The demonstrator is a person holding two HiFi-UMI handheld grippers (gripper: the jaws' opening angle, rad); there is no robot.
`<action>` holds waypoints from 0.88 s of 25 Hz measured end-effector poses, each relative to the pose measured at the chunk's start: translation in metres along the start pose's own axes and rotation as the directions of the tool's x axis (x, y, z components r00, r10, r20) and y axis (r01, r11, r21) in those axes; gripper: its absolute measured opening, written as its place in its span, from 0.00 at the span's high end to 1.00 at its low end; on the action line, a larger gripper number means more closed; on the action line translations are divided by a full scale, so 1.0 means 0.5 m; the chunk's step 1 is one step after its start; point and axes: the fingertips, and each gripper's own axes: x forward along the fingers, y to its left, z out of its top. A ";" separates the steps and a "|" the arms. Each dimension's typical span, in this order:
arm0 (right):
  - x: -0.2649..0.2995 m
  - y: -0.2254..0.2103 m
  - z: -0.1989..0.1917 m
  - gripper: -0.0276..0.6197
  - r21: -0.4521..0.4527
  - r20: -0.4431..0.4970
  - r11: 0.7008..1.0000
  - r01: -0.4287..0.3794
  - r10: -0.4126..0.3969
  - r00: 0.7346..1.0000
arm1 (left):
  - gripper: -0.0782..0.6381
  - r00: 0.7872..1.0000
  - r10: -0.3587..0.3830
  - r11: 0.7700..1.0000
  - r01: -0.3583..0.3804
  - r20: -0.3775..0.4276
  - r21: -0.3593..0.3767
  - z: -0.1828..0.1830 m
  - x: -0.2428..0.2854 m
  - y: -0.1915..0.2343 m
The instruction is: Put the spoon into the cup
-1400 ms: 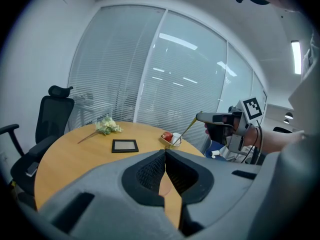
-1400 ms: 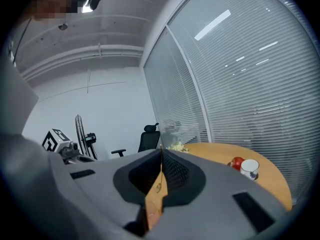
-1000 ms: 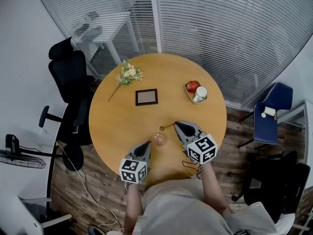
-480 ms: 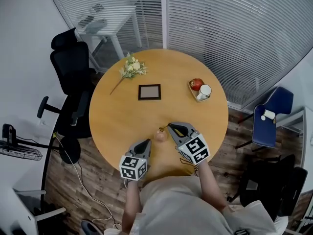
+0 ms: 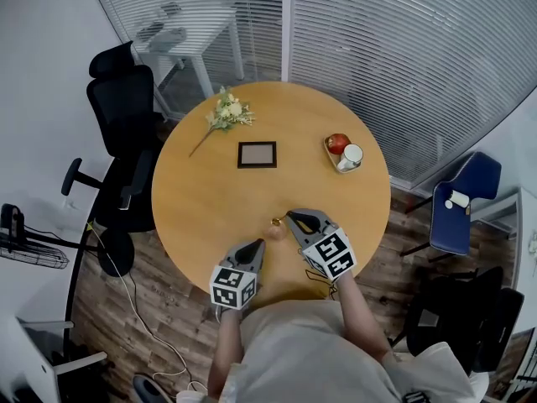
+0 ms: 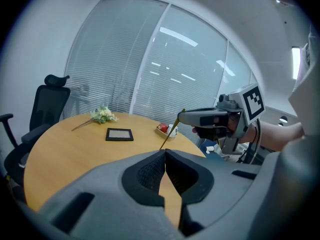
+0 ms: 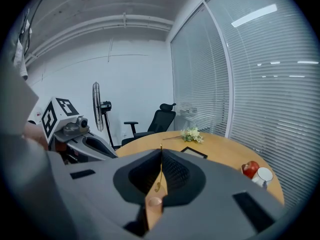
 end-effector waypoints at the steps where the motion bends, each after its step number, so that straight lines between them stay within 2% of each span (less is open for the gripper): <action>1: 0.001 -0.001 -0.003 0.95 0.005 -0.002 1.000 0.000 0.000 1.000 | 0.88 1.000 0.000 1.000 0.000 -0.002 -0.001 -0.001 0.000 0.000; 22: 0.016 0.002 -0.052 0.95 0.055 -0.033 0.998 -0.006 0.007 0.999 | 0.88 1.000 0.010 1.000 -0.010 -0.022 0.012 -0.004 0.004 0.004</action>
